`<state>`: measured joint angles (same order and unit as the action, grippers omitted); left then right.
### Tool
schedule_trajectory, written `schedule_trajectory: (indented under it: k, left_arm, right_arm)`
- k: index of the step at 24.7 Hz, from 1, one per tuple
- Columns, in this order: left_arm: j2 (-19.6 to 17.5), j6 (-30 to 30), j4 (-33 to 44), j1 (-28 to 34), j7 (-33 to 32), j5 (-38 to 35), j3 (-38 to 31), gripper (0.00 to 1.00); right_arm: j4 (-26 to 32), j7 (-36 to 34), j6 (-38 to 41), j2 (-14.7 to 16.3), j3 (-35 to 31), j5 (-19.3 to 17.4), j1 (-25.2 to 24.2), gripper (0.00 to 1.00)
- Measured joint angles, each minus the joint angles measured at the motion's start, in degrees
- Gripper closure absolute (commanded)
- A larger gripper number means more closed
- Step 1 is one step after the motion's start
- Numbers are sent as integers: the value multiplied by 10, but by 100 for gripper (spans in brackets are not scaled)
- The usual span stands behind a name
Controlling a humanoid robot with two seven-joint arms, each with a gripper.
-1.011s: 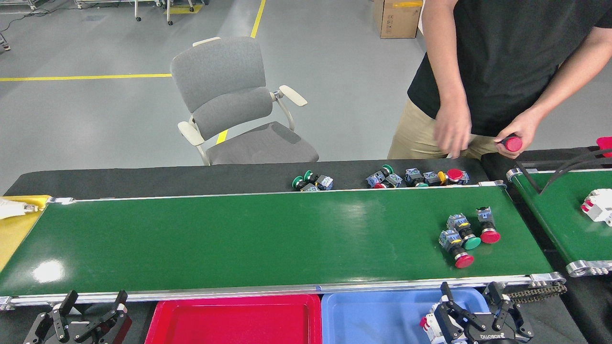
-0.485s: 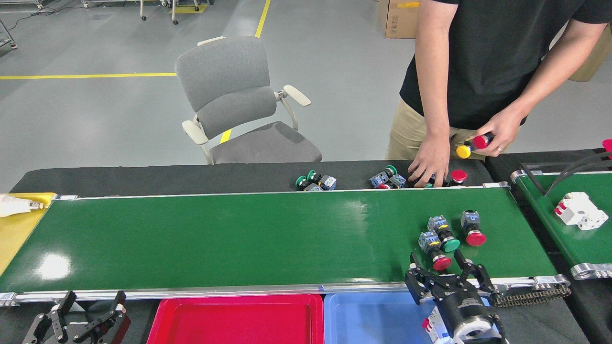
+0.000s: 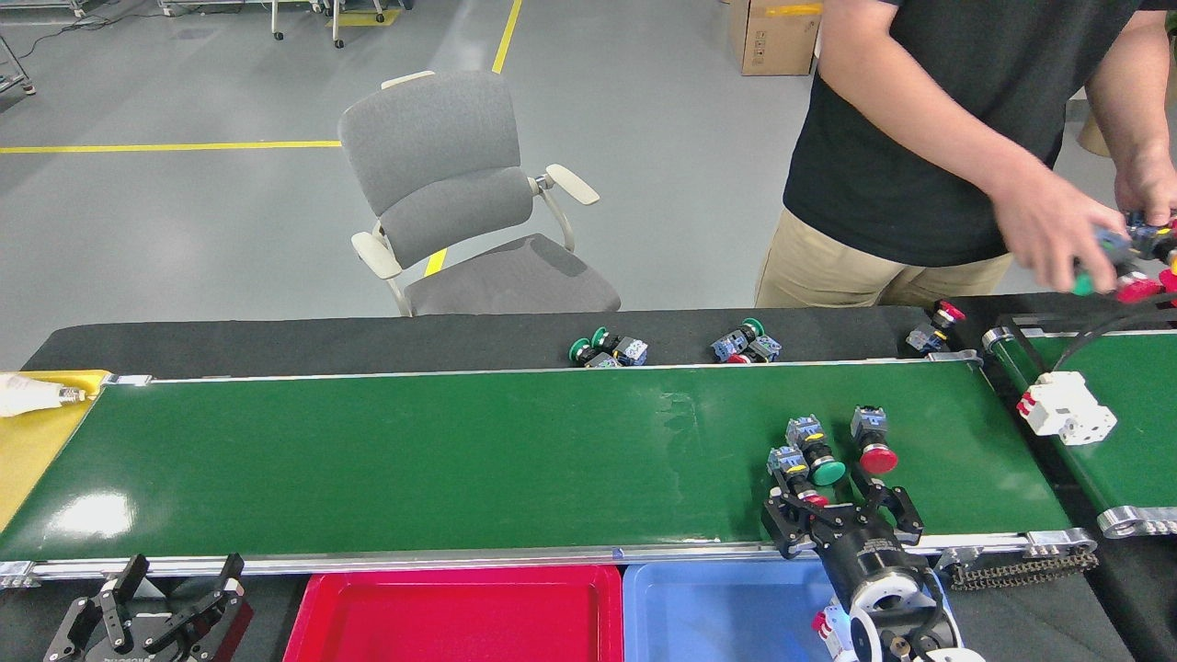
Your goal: Pick switch part from conveyor to tray
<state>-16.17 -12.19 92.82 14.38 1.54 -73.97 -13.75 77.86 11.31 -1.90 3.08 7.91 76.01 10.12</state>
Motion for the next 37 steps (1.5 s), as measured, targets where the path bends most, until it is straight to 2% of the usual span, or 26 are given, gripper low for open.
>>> schedule_trajectory:
  k: [2, 5, 7, 9, 12, 16, 20, 22, 23, 24, 25, 28, 32, 34, 37]
  left_arm:
    - [0, 0, -3, -4, 0, 0, 1, 0]
    - [0, 0, -8, -7, 0, -5, 1, 0]
    - [0, 1, -9, -8, 0, -7, 1, 0]
    - [0, 1, -10, -8, 0, -8, 2, 0]
    - [0, 1, -10, -9, 0, -8, 2, 0]
    - [3, 1, -10, -8, 0, -8, 2, 0]
    - [4, 1, -9, -8, 1, -8, 1, 0]
    - [4, 1, -9, -8, 1, -8, 0, 0]
    - [4, 1, -9, -8, 1, -8, 0, 0]
    - [4, 1, -9, -8, 1, -8, 0, 0]
    - [4, 1, -9, -8, 2, -8, 0, 0]
    - [4, 2, -9, -8, 2, -8, 0, 0]
    - [4, 4, -9, -7, -1, -8, -3, 0]
    - [6, 4, -9, -1, -1, -8, -6, 0]
    - [11, 4, -8, 3, -2, -8, -12, 0]
  right_arm:
    - [-29, 1, 0, -10, 10, 0, 21, 5]
    - [-70, 2, -10, -36, 17, 0, 56, 42]
    - [-76, 2, -13, -40, 27, 0, 64, 71]
    - [-77, 2, -16, -40, 47, 0, 65, 89]
    - [-73, 4, -18, -40, 62, -2, 66, 98]
    - [-35, 8, -1, -40, 69, -3, 54, 98]
    - [50, 6, 115, -31, 117, -3, 3, 98]
    - [78, -2, 220, -24, 126, -3, -18, 98]
    - [81, -4, 271, -24, 131, -3, -21, 91]
    - [81, -9, 320, -24, 140, -3, -21, 57]
    - [81, -11, 362, -26, 151, -1, -21, 0]
    - [80, -16, 418, -39, 192, 1, -22, 0]
    - [80, -17, 435, -41, 196, 0, -25, 0]
    - [89, -18, 432, -42, 171, -2, -33, 0]
    - [122, -18, 381, -42, 104, -3, -73, 0]
